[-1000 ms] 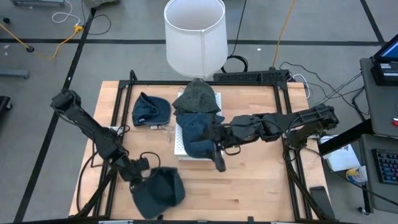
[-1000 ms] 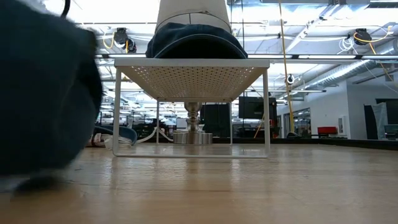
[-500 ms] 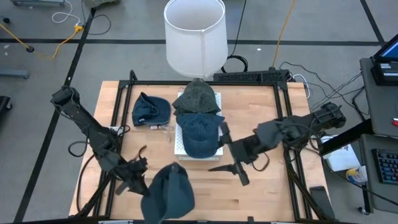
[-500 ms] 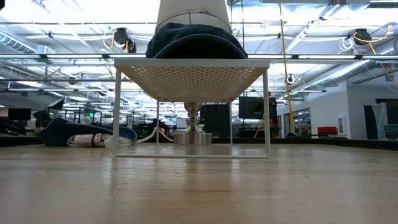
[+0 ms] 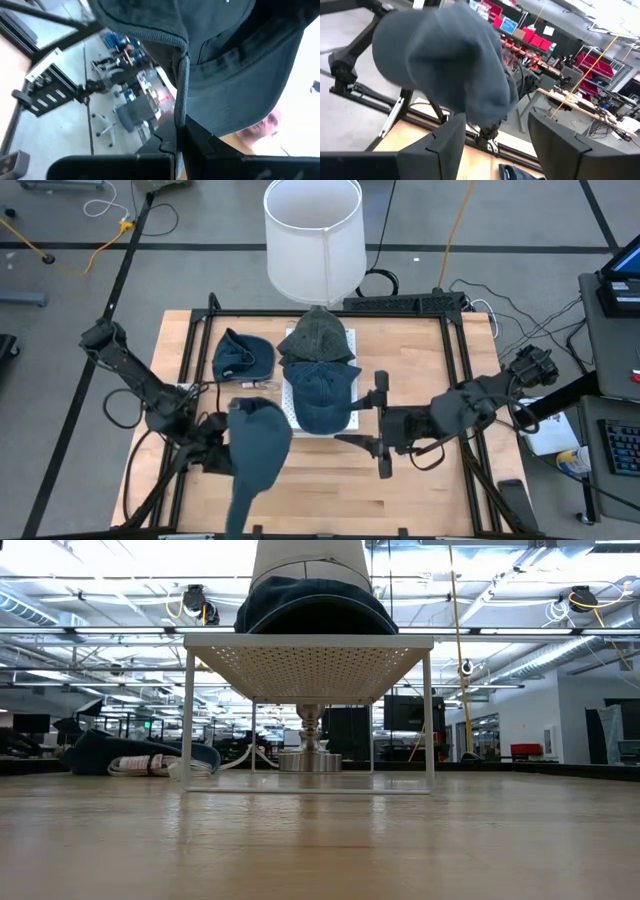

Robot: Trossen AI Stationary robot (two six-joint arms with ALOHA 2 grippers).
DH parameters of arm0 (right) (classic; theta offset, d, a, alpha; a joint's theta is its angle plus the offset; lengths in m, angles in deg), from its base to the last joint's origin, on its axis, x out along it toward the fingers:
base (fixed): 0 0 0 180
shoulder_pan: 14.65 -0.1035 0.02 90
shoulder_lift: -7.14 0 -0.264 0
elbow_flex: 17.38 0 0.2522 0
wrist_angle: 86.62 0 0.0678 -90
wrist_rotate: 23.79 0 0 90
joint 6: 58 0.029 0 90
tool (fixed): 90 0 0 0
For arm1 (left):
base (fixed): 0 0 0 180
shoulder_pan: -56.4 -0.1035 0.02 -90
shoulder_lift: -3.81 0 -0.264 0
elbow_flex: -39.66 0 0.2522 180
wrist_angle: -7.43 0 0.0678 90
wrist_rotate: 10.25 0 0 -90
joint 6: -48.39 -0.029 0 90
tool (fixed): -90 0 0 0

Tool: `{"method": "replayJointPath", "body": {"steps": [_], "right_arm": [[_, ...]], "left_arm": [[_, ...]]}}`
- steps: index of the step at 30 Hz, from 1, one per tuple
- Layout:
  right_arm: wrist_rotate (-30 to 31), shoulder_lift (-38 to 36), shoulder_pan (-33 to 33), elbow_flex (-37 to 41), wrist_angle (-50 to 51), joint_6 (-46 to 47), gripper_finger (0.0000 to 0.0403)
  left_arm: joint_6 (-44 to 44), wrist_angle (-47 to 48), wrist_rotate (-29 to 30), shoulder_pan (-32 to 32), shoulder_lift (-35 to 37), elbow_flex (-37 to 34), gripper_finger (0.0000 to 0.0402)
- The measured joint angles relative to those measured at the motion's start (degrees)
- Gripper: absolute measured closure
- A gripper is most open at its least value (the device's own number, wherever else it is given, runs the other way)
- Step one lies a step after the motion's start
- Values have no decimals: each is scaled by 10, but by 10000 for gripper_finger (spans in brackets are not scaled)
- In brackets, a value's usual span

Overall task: Pick & Place hat
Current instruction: Stack the bottom blue cap on the blue cap on the shelf

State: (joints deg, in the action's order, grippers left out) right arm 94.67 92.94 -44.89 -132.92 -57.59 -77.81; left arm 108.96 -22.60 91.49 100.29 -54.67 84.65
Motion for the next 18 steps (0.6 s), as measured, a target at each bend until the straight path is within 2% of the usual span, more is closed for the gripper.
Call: {"method": "replayJointPath", "body": {"steps": [9, 14, 18], "right_arm": [[0, 0, 5, 0, -9, -6, 195], [0, 5, 21, 0, -23, -2, 195], [0, 13, 34, 0, -47, -2, 195]], "left_arm": [[-35, 10, -1, -53, 0, 37, 396], [-39, 80, -37, -85, -17, 85, 396], [-47, 84, -81, -111, -54, 122, 396]]}}
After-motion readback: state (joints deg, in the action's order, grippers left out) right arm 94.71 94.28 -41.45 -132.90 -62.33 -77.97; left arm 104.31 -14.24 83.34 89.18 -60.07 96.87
